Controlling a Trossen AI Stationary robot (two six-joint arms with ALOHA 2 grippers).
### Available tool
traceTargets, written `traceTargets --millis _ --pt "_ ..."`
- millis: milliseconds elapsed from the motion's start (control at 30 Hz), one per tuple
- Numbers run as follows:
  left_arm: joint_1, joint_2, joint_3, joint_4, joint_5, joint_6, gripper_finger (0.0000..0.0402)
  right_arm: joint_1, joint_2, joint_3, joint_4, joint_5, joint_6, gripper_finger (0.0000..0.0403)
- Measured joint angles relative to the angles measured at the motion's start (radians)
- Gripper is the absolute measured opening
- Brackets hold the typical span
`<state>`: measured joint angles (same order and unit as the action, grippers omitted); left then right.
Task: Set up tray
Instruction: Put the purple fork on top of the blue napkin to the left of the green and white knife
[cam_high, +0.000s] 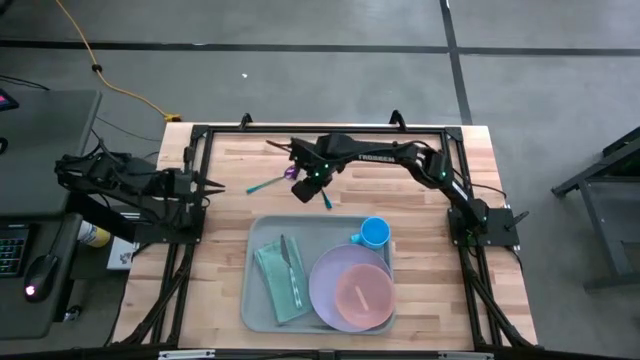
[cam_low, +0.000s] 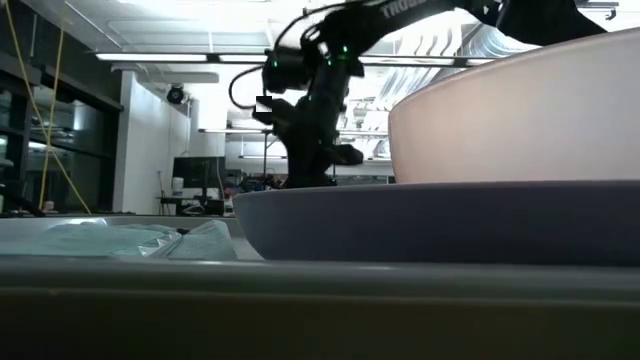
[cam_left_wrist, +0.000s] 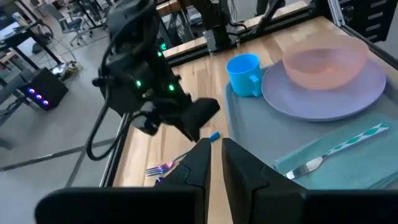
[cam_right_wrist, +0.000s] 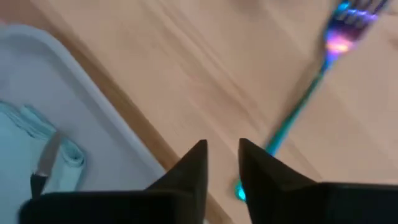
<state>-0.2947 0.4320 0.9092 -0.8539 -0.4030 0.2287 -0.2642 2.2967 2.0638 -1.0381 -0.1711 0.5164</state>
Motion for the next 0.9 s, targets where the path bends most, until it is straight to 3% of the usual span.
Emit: traceTargets --millis 200,367,900 --pt "0.0 0.0 0.0 0.0 0.007 -0.024 0.0072 -0.026 0.001 -0.109 0.063 -0.061 0.044 0.0125" --pt "0.0 0.0 0.0 -0.001 0.039 -0.02 0.0072 -0.047 0.001 -0.116 0.076 -0.044 0.088 0.0157" --pt "0.0 0.0 0.0 -0.037 0.109 0.01 0.0072 -0.131 0.013 -0.116 0.165 0.004 0.091 0.0168"
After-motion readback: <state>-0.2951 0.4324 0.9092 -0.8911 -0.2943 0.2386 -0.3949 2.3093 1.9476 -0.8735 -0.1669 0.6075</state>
